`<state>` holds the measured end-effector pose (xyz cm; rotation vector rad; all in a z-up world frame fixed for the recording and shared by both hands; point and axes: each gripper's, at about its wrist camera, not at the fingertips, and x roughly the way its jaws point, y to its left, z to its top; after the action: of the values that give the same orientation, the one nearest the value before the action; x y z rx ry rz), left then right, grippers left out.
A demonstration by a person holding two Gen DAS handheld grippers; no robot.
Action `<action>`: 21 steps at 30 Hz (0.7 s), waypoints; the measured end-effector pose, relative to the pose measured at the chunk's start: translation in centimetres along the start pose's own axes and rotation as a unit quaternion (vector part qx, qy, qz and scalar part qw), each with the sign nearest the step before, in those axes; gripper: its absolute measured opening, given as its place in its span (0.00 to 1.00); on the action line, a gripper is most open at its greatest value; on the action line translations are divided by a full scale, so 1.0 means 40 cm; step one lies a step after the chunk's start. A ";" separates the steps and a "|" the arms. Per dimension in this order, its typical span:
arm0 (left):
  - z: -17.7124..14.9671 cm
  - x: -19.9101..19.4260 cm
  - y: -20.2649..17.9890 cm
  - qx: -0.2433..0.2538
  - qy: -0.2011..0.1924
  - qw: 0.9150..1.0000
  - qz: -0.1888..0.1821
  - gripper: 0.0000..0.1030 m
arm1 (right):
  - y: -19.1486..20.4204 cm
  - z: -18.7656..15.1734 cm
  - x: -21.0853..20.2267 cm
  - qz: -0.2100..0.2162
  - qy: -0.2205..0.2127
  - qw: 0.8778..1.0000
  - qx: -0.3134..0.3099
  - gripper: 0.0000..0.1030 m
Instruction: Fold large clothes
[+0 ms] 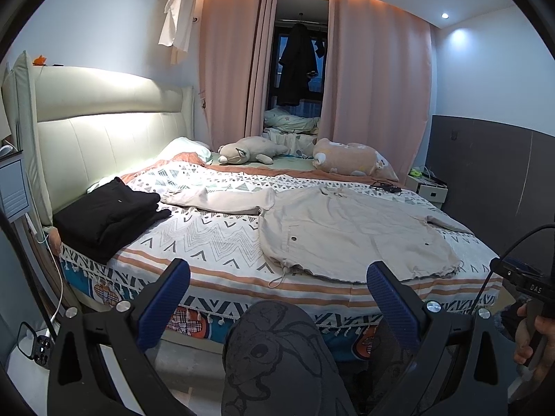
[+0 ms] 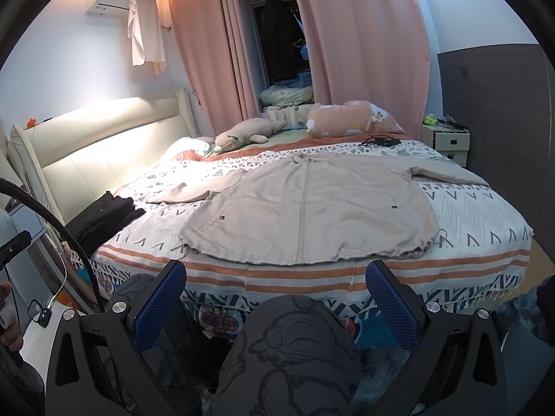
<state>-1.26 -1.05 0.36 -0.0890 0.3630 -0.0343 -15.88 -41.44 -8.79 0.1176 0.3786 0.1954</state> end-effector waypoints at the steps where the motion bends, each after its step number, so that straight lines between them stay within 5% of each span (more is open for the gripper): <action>1: -0.001 -0.001 0.000 -0.001 -0.001 1.000 0.000 1.00 | 0.001 0.000 0.000 0.001 0.000 1.000 -0.001 1.00; 21: -0.004 -0.012 -0.020 0.009 0.002 1.000 -0.004 1.00 | 0.001 -0.010 0.003 0.003 -0.002 1.000 -0.001 1.00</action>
<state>-1.77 -1.84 0.46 -0.0725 0.3660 -0.0463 -15.91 -41.35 -9.19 0.1166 0.3750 0.2014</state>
